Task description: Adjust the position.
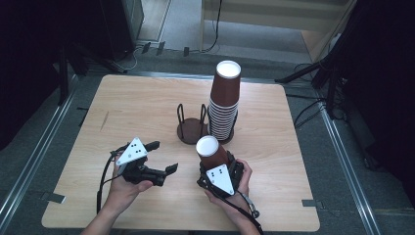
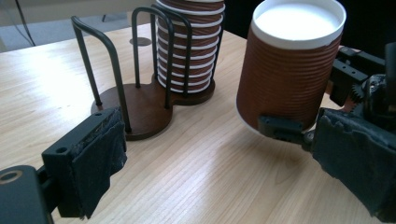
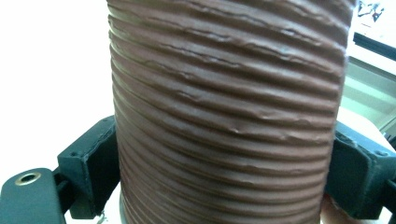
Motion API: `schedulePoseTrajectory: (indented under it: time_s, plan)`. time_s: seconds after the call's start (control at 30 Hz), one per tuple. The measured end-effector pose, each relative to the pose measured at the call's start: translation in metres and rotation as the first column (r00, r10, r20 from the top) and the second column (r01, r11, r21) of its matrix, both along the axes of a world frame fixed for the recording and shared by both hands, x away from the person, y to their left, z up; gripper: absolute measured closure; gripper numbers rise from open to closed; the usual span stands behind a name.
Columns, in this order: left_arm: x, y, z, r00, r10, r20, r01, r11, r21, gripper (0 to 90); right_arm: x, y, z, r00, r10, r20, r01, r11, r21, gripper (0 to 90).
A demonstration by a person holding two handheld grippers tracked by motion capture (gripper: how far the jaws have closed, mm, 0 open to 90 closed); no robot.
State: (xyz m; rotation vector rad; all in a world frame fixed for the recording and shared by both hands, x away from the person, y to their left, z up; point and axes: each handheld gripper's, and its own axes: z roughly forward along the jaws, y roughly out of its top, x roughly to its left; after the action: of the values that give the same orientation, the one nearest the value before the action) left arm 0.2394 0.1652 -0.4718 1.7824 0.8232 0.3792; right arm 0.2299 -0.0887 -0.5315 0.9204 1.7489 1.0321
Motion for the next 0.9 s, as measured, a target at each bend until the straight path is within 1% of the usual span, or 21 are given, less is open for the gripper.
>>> schedulePoseTrajectory:
  time_s: [0.13, 0.23, 0.3, 0.53, 0.6, 0.7, 0.9]
  plan:
    - [-0.001, -0.002, 0.000, 0.9999, -0.013, 0.000, 0.013, 0.9999, 0.001, 3.9, -0.002, 0.005, -0.002, 0.9999, 0.014, 0.004, -0.014, 1.000, -0.017, 10.1]
    - [-0.001, -0.003, 0.000, 0.9997, -0.023, 0.000, 0.023, 0.9997, -0.004, 3.9, -0.004, 0.009, -0.003, 0.9996, 0.027, 0.011, -0.027, 0.999, -0.042, 10.1]
    - [-0.002, -0.004, 0.000, 0.9996, -0.029, 0.000, 0.029, 0.9996, 0.001, 3.9, -0.005, 0.011, -0.005, 0.9992, 0.036, 0.016, -0.035, 0.998, -0.058, 10.1]
    - [-0.003, -0.008, -0.001, 0.9991, -0.043, -0.002, 0.043, 0.9990, 0.010, 4.2, -0.008, 0.017, -0.007, 0.9980, 0.060, 0.022, -0.058, 0.995, -0.080, 10.1]
    - [-0.004, -0.008, -0.001, 0.9989, -0.047, 0.005, 0.047, 0.9988, 0.014, 5.4, -0.008, 0.018, -0.007, 0.9973, 0.067, 0.028, -0.065, 0.994, -0.089, 10.1]
    - [-0.005, -0.009, 0.000, 0.9979, -0.063, 0.016, 0.063, 0.9980, 0.008, 5.6, -0.010, 0.021, -0.009, 0.9964, 0.076, 0.038, -0.071, 0.991, -0.111, 10.1]
    - [-0.005, -0.011, -0.001, 0.9971, -0.076, 0.007, 0.076, 0.9970, 0.018, 5.6, -0.013, 0.025, -0.009, 0.9934, 0.101, 0.055, -0.092, 0.986, -0.139, 10.1]
